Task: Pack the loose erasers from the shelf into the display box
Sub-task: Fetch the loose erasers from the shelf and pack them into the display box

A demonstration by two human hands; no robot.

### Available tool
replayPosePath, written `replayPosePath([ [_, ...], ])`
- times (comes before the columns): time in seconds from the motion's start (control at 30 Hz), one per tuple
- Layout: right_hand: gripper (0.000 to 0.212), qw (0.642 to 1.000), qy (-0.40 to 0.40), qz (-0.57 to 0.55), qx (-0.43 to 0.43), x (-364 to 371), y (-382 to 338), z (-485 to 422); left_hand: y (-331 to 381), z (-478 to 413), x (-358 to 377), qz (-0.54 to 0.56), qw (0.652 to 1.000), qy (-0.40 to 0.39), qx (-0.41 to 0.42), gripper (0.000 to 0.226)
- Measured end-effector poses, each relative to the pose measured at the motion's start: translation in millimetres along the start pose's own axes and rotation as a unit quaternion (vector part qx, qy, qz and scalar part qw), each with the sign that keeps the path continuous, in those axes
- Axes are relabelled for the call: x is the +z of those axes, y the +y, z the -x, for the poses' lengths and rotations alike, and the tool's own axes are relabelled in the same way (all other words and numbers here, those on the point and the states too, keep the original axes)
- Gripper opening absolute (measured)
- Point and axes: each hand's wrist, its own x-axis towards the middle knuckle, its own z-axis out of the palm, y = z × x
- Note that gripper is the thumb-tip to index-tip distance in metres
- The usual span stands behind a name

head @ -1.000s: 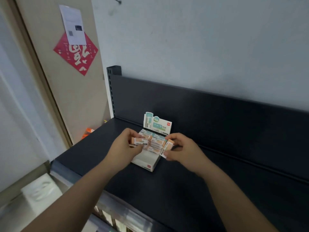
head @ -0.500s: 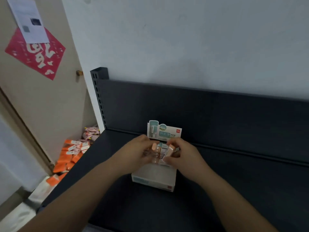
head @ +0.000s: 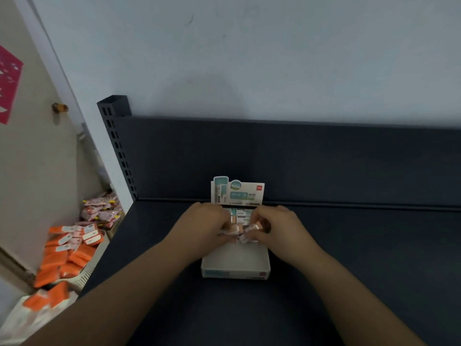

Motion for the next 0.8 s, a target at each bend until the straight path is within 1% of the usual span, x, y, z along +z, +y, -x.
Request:
replayPosePath([
  [0.07,0.03,0.999,0.003,0.032,-0.006,0.6,0.7,-0.6,-0.5,2.8,3.0,-0.018,1.0,-0.004,-0.006,0.027],
  [0.2,0.029,0.997,-0.012,0.072,-0.016,-1.6,-3.6,0.3,-1.3,8.2,5.7,-0.019,1.0,0.005,-0.021,0.026],
  [0.37,0.03,0.998,-0.041,0.054,-0.009,-3.1,-2.6,1.3,-1.4,10.8,7.3,-0.02,0.999,0.006,-0.041,0.026],
  [0.47,0.034,0.996,-0.051,0.072,-0.012,-3.2,-4.6,2.2,-0.2,11.0,9.2,0.011,0.998,0.003,-0.056,0.027],
  [0.53,0.032,0.996,-0.04,0.078,-0.015,-2.5,-5.9,3.1,-0.5,11.8,10.5,0.049,0.996,0.006,-0.076,0.025],
  [0.7,0.025,0.999,0.012,0.028,0.008,-2.0,-4.6,4.8,0.6,12.7,10.4,0.099,0.989,0.007,-0.111,0.018],
  [0.8,0.028,0.998,0.01,0.061,-0.009,1.6,-5.3,2.9,1.2,13.4,10.1,0.109,0.986,-0.015,-0.125,0.017],
])
